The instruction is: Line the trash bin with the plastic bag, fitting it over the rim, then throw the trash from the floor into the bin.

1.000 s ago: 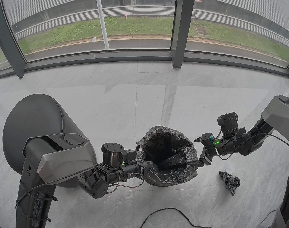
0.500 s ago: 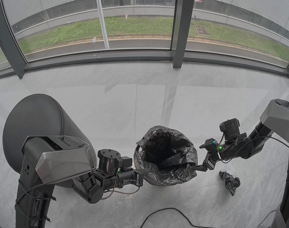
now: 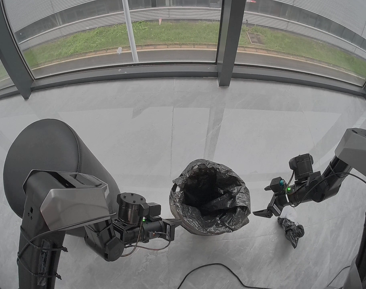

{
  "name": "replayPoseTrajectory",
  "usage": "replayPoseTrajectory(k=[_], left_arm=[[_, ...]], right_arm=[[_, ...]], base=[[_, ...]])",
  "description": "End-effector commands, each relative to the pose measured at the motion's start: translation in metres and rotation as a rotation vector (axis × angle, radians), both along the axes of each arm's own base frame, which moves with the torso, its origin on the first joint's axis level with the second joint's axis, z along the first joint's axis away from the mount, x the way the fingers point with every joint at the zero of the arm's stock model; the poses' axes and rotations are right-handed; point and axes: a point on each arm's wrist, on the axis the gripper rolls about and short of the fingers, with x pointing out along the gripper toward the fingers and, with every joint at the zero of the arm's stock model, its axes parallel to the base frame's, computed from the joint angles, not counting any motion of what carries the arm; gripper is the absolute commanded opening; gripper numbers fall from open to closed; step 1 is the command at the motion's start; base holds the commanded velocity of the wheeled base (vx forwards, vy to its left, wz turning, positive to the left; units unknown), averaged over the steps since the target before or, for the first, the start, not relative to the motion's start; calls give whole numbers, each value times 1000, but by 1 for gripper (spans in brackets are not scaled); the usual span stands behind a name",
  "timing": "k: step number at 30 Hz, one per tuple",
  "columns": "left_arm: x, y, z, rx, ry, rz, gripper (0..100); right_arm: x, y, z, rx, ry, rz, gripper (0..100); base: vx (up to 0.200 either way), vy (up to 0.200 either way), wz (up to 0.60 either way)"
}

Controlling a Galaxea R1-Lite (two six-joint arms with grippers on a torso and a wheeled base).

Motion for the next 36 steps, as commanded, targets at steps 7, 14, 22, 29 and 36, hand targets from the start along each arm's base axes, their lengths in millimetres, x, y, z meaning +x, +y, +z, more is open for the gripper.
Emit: replayPoseTrajectory(k=[7, 14, 22, 29, 36], left_arm=[[9, 19, -9, 15, 19, 62, 0], [19, 19, -18, 10, 13, 72, 0], [23, 16, -18, 5, 4, 70, 0], [27, 14, -22, 5, 2, 69, 0], [30, 11, -26, 2, 1, 65, 0]], right_arm=[[8, 16, 18, 26, -66, 28, 100], [15, 21, 0, 12, -26, -17, 100], [29, 18, 0, 32, -97, -42, 100], [29, 14, 3, 34, -101, -53, 100], [15, 10, 21, 40, -108, -51, 100]], base=[[0, 0, 0], [0, 0, 0], [0, 0, 0], [0, 0, 0], [0, 0, 0]])
